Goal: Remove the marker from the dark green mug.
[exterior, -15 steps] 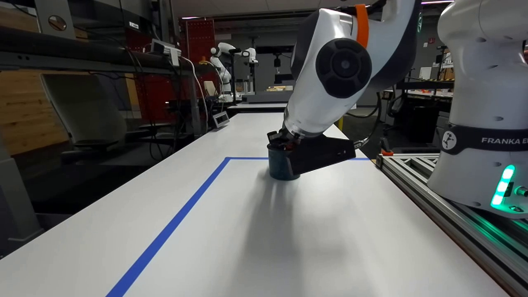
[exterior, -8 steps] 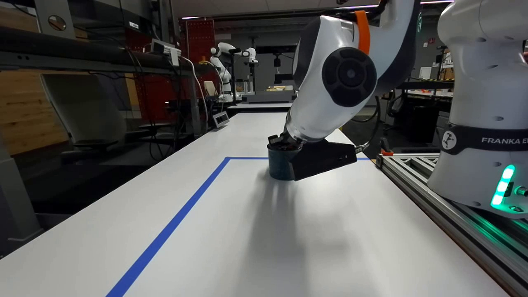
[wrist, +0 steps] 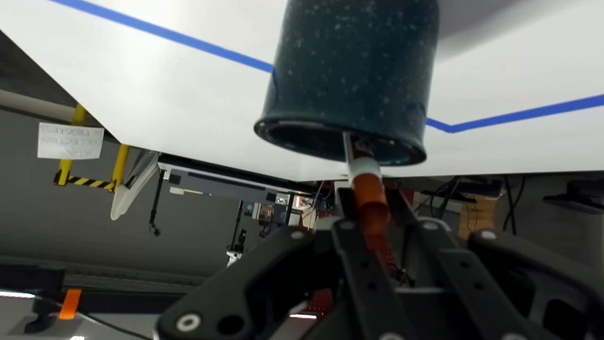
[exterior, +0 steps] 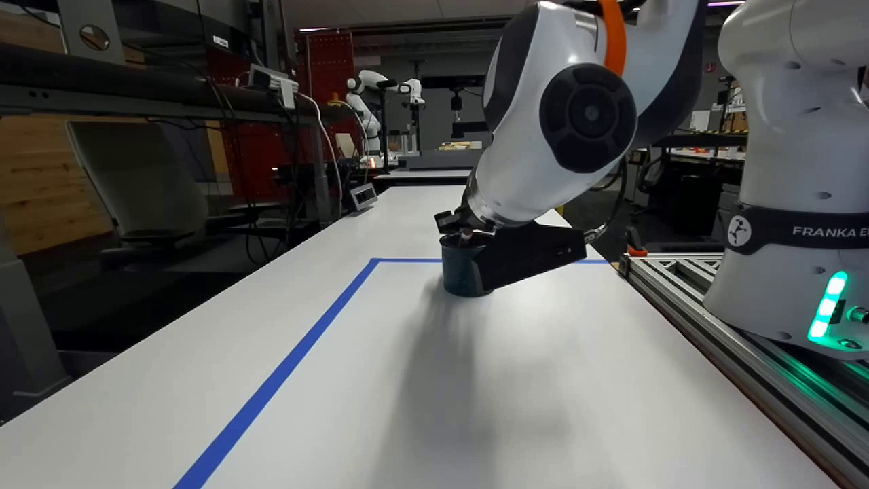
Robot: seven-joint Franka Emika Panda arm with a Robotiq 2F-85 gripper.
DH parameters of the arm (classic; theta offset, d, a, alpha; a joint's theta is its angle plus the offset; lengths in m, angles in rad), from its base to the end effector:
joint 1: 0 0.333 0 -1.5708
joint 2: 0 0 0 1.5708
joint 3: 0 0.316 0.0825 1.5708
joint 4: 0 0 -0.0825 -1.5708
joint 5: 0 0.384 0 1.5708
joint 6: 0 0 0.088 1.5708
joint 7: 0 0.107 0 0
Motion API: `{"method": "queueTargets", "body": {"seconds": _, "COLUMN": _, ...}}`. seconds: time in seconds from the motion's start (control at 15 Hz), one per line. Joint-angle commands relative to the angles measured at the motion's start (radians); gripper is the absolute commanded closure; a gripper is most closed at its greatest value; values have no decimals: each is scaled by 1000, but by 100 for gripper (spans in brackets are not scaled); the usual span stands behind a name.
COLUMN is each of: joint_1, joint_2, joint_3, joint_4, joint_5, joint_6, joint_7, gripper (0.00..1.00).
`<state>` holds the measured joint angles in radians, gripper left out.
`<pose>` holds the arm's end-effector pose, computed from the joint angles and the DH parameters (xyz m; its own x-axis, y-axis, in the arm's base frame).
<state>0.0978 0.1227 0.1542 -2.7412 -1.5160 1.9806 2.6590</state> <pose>0.3403 0.0253 0.1696 0.2946 -0.3320 0.8961 -0.9121 -0.3774 0.1601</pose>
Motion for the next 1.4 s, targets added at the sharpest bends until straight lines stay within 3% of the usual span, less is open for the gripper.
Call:
{"method": "queueTargets", "body": {"seconds": 0.0, "joint_1": 84, "joint_2": -136, "joint_3": 71, "joint_4": -37, "joint_5": 123, "joint_6": -119, "joint_7": -103, "gripper": 95}}
{"method": "queueTargets", "body": {"seconds": 0.27, "joint_1": 167, "joint_2": -208, "joint_3": 145, "joint_4": -31, "joint_5": 200, "joint_6": -267, "joint_7": -178, "gripper": 95}}
{"method": "queueTargets", "body": {"seconds": 0.47, "joint_1": 179, "joint_2": -164, "joint_3": 147, "joint_4": 0, "joint_5": 119, "joint_6": -301, "joint_7": -147, "gripper": 95}}
{"method": "queueTargets", "body": {"seconds": 1.0, "joint_1": 114, "joint_2": -8, "joint_3": 63, "joint_4": 28, "joint_5": -186, "joint_6": -179, "joint_7": 102, "gripper": 95}}
{"method": "queueTargets", "body": {"seconds": 1.2, "joint_1": 89, "joint_2": -18, "joint_3": 50, "joint_4": 60, "joint_5": -252, "joint_6": -104, "joint_7": 58, "gripper": 95}}
{"method": "queueTargets", "body": {"seconds": 1.33, "joint_1": 81, "joint_2": 42, "joint_3": 44, "joint_4": 71, "joint_5": -313, "joint_6": -90, "joint_7": 124, "gripper": 95}}
